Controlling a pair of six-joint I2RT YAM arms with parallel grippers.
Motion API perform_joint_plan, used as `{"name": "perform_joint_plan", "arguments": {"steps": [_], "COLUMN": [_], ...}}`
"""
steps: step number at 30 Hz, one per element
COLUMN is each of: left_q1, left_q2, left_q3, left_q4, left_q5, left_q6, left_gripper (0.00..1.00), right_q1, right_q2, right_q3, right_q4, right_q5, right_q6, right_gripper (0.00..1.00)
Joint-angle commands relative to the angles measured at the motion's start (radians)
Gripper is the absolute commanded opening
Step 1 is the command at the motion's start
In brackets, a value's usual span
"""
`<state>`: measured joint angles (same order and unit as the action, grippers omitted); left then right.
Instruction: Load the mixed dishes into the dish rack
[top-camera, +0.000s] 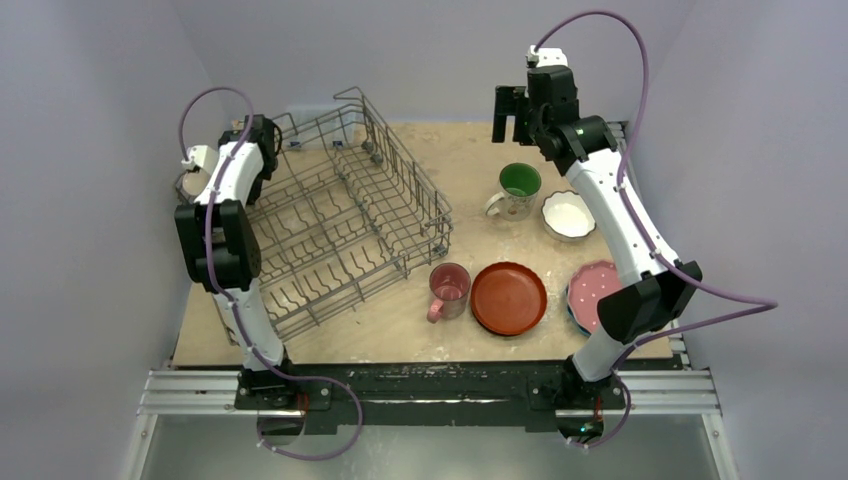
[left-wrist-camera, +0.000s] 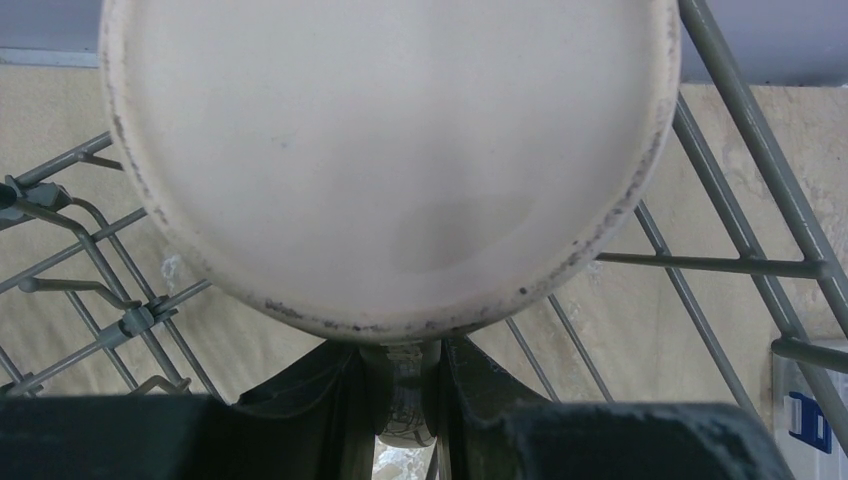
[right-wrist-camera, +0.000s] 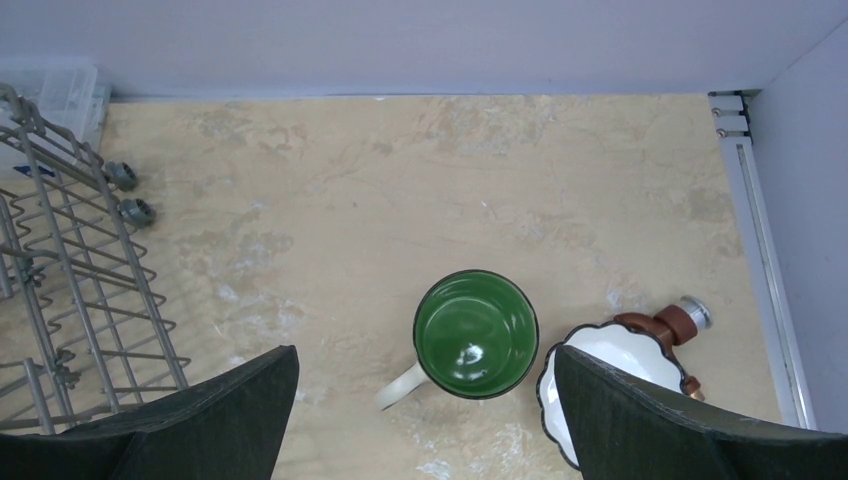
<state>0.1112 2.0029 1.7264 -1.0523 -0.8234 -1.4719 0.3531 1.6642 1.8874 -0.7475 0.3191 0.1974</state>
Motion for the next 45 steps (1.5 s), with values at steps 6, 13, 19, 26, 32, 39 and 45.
{"name": "perform_joint_plan", "arguments": {"steps": [6, 13, 19, 26, 32, 39, 45], "left_q1": [0.013, 0.016, 0.015, 0.015, 0.015, 0.015, 0.016], "left_q2": [-0.002, -0.005, -0.017, -0.055, -0.131, -0.28, -0.414], "left_q3": [0.044, 0.048, 0.056, 0.034, -0.001, -0.089, -0.105], "left_q4": [-0.107, -0.102, -0.094, -0.078, -0.053, -0.04, -0.047], "left_q5": [-0.098, -0.085, -0.088, -0.057, -0.002, 0.119, 0.218], "left_q6": [-0.054, -0.03, 0.013, 0.067, 0.12, 0.172, 0.264], "left_gripper": [0.17, 0.33, 0.48, 0.71, 0.99, 1.0, 1.0], "right_q1": [-0.005, -0.005, -0.005, -0.006, -0.005, -0.004, -0.003], "right_q2": [-0.035, -0.045, -0.052, -0.069, -0.094, -0.15, -0.228], "right_q3": [0.018, 0.006, -0.002, -0.027, -0.05, -0.106, -0.206], "right_q4": [0.031, 0.033, 0.034, 0.035, 0.039, 0.056, 0.061], "right_q5": [-0.005, -0.011, -0.026, -0.036, -0.051, -0.102, -0.145], "right_q6": [-0.009, -0.003, 0.004, 0.01, 0.007, 0.019, 0.066], "right_gripper": [0.99, 0.99, 0.99, 0.99, 0.99, 0.99, 0.99]}}
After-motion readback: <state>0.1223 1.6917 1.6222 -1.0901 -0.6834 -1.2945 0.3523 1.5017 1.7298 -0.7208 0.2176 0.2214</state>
